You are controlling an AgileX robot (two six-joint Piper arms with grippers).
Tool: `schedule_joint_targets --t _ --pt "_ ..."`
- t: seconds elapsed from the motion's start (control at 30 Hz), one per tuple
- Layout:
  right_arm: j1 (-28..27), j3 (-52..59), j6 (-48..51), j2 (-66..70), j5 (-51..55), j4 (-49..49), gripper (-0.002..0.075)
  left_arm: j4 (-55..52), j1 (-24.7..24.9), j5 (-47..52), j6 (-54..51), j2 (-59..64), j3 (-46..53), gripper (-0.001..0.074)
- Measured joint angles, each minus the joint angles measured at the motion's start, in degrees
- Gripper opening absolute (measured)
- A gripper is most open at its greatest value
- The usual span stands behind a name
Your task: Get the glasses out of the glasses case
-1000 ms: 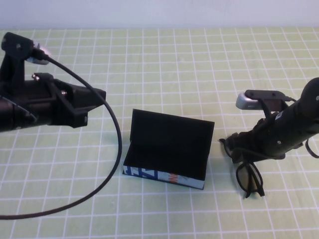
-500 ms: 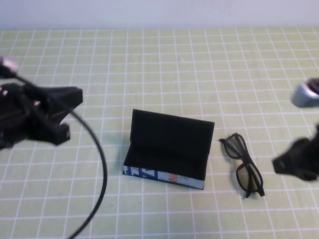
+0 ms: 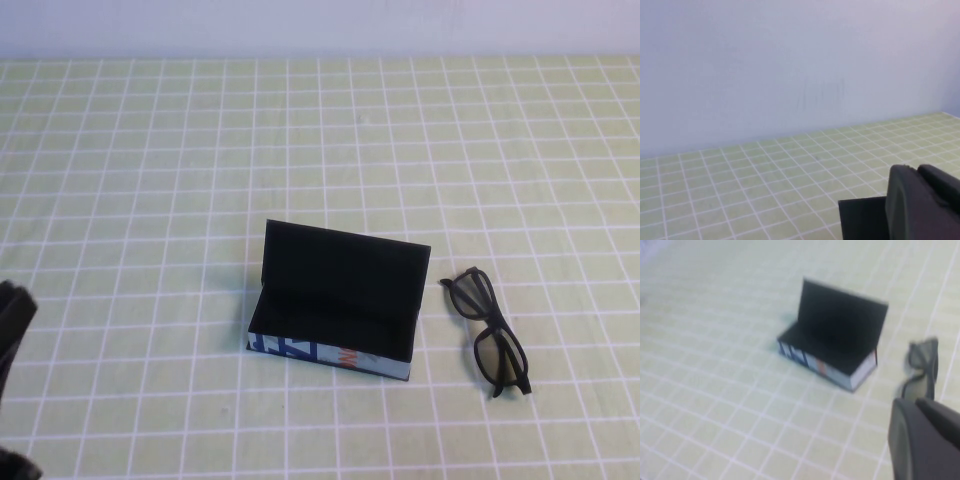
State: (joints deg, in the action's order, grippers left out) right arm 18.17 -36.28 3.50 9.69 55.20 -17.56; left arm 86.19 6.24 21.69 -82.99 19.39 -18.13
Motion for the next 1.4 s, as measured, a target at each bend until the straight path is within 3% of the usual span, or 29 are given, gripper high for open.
schedule_joint_targets --t 0.23,0.53,0.73,1.23,1.4 --pt "0.00 1.04 -0.03 -7.72 -5.67 0.00 -0.0016 0.67 0.00 -6.85 0.12 -10.44 8.72 -0.0004" --pt "0.00 17.05 2.97 -7.47 -36.66 0.04 -0.0016 1.94 0.00 -21.69 0.20 -11.26 19.30 -0.0004" --pt "0.00 28.05 3.17 -6.54 -51.36 0.04 -0.0016 3.19 0.00 -23.15 0.20 -11.26 19.55 -0.0004" --pt "0.00 37.86 1.50 -6.54 -43.95 -0.07 -0.0016 3.19 0.00 -23.24 0.24 -11.26 19.55 -0.0004" --pt "-2.53 37.86 1.50 -7.61 -44.14 5.40 -0.0016 3.19 0.00 -23.24 0.35 -11.26 19.55 -0.0004"
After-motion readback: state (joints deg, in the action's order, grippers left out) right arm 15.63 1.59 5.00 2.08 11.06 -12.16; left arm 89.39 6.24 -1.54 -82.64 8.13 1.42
